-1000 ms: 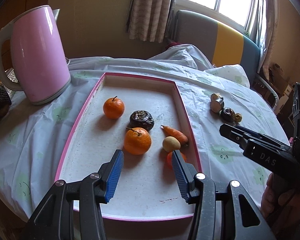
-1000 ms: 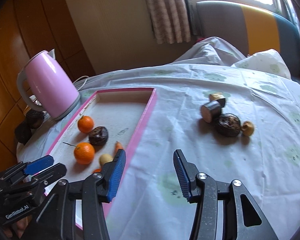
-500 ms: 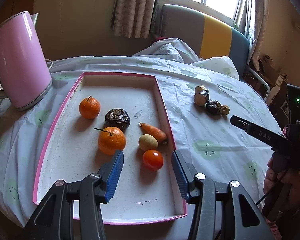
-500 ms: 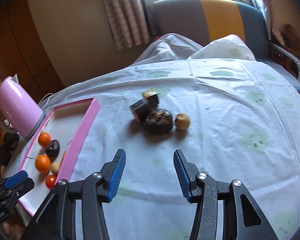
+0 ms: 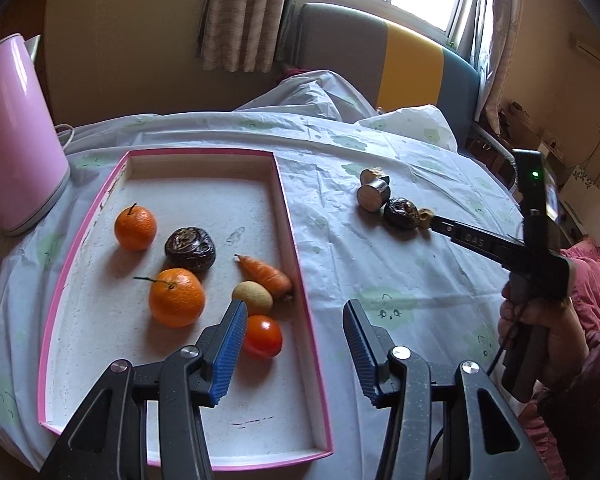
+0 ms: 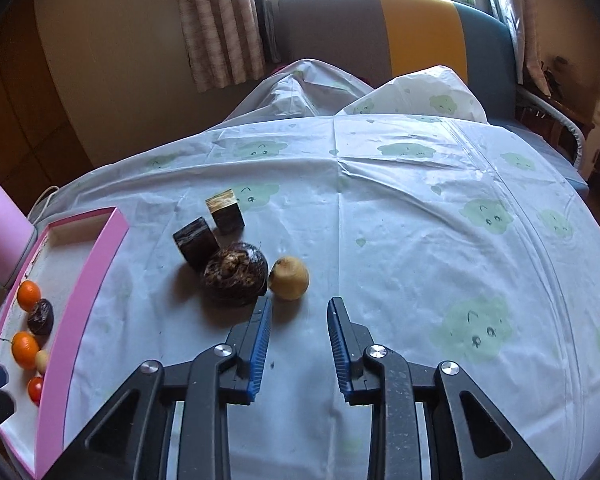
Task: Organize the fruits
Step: 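Grasp the large dark round fruit with the left tool while the right tool grasps another yellow fruit, then drop the dark round fruit into the tray with the left tool while the right tool holds its fruit, then lower the second yellow fruit into the tray and open the right tool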
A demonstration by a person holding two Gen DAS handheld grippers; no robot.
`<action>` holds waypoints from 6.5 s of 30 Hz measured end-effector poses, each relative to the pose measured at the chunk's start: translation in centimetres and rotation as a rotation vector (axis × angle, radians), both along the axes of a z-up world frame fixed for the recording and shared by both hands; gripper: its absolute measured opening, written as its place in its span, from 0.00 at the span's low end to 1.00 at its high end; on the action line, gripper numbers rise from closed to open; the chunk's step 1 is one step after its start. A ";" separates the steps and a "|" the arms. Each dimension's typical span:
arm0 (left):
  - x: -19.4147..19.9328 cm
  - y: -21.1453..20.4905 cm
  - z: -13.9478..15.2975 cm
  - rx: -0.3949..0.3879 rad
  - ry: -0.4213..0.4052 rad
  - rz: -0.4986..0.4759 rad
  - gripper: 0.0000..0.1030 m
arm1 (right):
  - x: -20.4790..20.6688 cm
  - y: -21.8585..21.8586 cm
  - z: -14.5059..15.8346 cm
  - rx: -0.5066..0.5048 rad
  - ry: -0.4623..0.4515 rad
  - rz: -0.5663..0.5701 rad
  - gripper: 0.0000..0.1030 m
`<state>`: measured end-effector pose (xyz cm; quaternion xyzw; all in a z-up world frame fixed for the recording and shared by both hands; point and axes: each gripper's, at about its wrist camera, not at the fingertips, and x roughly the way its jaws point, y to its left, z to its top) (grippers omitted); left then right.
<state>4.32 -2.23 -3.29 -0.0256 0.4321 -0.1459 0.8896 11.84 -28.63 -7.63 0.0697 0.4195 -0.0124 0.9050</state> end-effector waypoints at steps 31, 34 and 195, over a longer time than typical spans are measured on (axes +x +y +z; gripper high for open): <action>6.8 -11.3 -0.8 -0.064 0.135 -0.126 0.49 | -3.0 -6.6 -1.6 -0.090 0.014 -0.087 0.26; 8.1 -12.4 -1.2 -0.063 0.147 -0.118 0.49 | -3.1 -6.9 -1.7 -0.066 0.007 -0.089 0.26; -1.5 8.1 -1.2 0.077 -0.018 0.270 0.49 | -4.1 4.8 -0.4 -0.105 0.002 0.182 0.24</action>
